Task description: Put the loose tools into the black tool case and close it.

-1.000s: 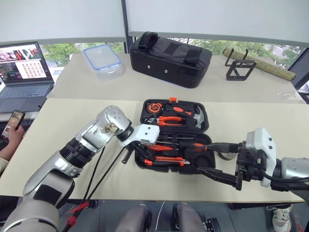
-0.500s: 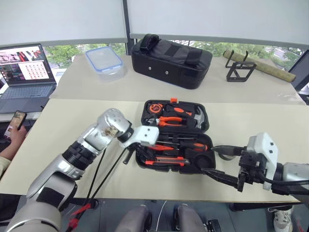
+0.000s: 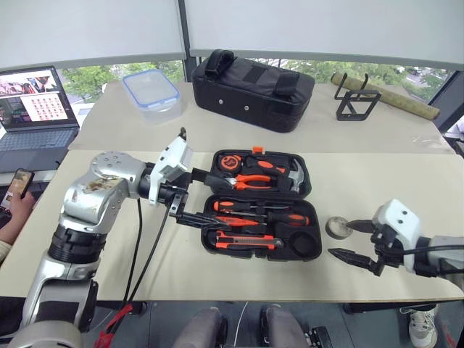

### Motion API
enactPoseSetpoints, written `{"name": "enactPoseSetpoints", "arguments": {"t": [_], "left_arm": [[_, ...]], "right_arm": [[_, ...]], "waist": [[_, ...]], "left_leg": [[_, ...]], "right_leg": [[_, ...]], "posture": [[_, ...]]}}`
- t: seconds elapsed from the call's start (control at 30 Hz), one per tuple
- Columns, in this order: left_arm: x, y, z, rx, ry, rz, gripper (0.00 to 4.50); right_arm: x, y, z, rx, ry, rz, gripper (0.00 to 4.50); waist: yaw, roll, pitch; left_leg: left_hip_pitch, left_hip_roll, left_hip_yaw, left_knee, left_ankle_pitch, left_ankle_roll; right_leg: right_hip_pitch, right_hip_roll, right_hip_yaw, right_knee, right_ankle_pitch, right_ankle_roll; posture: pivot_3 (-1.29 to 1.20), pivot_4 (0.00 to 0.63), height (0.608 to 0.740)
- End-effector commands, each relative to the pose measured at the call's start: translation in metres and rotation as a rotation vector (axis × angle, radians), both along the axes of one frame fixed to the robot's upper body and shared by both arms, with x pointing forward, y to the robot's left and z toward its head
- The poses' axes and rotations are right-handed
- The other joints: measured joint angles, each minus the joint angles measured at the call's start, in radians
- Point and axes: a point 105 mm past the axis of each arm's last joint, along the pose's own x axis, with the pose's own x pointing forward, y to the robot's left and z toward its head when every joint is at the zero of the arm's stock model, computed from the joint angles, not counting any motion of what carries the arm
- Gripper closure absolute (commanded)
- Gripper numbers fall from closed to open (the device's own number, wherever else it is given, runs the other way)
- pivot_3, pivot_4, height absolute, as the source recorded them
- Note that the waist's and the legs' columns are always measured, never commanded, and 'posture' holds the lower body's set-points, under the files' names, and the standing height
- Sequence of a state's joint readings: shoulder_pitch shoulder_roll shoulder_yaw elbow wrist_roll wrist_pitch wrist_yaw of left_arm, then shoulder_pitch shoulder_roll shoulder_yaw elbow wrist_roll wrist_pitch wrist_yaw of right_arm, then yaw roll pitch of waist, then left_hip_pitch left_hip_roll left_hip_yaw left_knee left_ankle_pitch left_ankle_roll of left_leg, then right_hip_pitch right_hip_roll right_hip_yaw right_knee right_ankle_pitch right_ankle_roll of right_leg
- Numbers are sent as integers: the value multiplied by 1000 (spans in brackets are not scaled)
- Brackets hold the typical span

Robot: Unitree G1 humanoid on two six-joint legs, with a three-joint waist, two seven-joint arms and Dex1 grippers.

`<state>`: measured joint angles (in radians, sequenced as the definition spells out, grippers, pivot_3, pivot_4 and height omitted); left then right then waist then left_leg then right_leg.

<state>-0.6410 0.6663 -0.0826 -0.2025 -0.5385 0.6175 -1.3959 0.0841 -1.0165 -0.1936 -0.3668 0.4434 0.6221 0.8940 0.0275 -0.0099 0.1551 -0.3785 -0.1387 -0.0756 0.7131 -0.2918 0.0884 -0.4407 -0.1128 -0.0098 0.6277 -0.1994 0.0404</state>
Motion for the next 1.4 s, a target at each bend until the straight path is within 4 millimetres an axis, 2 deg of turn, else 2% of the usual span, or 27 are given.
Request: {"name": "enactPoseSetpoints", "arguments": {"t": [0.03,0.07,0.1,0.13,0.2,0.27,0.33,0.43,0.5,0.6,0.7,0.93,1.2,1.27,1.37,1.4], "left_arm": [[-7,-2,12,-41,-41,0,2],[-8,-2,13,-41,-42,2,0],[-8,-2,12,-38,-45,4,0],[-9,-2,12,-33,-47,6,0],[-9,-1,10,-15,-54,12,0],[-9,1,8,1,-46,18,0],[-8,2,6,7,-39,22,0],[-7,1,5,8,-38,21,0],[-8,0,5,15,-37,12,0],[-9,0,3,29,-39,-2,0],[-8,0,-1,47,-50,-9,0],[-6,-1,-3,66,-66,-19,0],[-2,1,-6,77,-68,-11,0],[-1,1,-6,78,-69,-9,0],[0,4,-7,87,-71,6,0],[2,5,-8,93,-72,19,0]], "right_arm": [[11,-2,-4,-21,1,-13,248],[14,-3,-6,-22,3,-17,496],[16,-1,-7,-19,4,-12,521],[18,0,-7,-16,4,-6,1160],[21,1,-7,-13,2,-6,1650],[22,0,-8,-15,3,-13,2395],[22,-2,-8,-14,0,-23,2958],[21,-1,6,38,-25,-22,4050],[17,9,26,116,-53,23,4429],[6,31,50,241,-55,124,4429],[-3,46,55,280,-22,180,4429],[-16,65,21,168,41,232,4429],[-18,72,4,73,28,273,4429],[-22,70,3,53,33,291,3724],[-27,72,11,64,24,324,2982],[-29,72,16,75,18,335,2532]], "waist": [[-1,0,0],[-2,0,0],[-2,0,0],[-3,0,0],[-4,0,0],[-3,0,0],[-3,0,0],[-2,0,0],[-2,0,0],[-3,0,0],[-5,0,0],[2,0,0],[-1,0,0],[0,0,0],[2,0,0],[2,0,0]], "left_leg": [[0,0,0,0,0,0],[0,0,0,0,0,0],[0,0,0,0,0,0],[0,0,0,0,0,0],[0,0,0,0,0,0],[0,0,0,0,0,0],[0,0,0,-1,0,0],[0,0,0,-1,0,0],[0,0,0,-1,0,0],[0,0,0,-1,0,0],[0,1,0,-1,0,0],[0,0,0,-1,0,0],[0,0,0,-1,0,0],[0,0,0,-1,0,0],[0,0,0,-1,0,0],[0,0,0,-1,0,0]], "right_leg": [[0,0,0,0,0,0],[0,0,0,0,0,0],[0,0,0,0,0,0],[0,0,0,0,0,0],[0,0,0,0,0,0],[0,0,0,0,0,0],[0,0,0,0,0,0],[0,0,0,0,0,0],[0,0,0,0,0,0],[0,0,0,0,0,0],[0,0,0,0,0,0],[0,0,0,-1,0,0],[-1,0,0,-1,0,0],[-1,0,-1,-1,0,0],[-1,0,-1,-1,0,0],[-1,0,-1,-1,0,0]], "posture": [[0,150,722],[0,150,722],[0,150,722],[0,150,722],[0,150,722],[0,150,722],[0,150,722],[0,150,722],[0,150,722],[0,150,722],[0,150,722],[0,150,722],[0,150,722],[0,150,722],[0,150,722],[0,150,722]]}}
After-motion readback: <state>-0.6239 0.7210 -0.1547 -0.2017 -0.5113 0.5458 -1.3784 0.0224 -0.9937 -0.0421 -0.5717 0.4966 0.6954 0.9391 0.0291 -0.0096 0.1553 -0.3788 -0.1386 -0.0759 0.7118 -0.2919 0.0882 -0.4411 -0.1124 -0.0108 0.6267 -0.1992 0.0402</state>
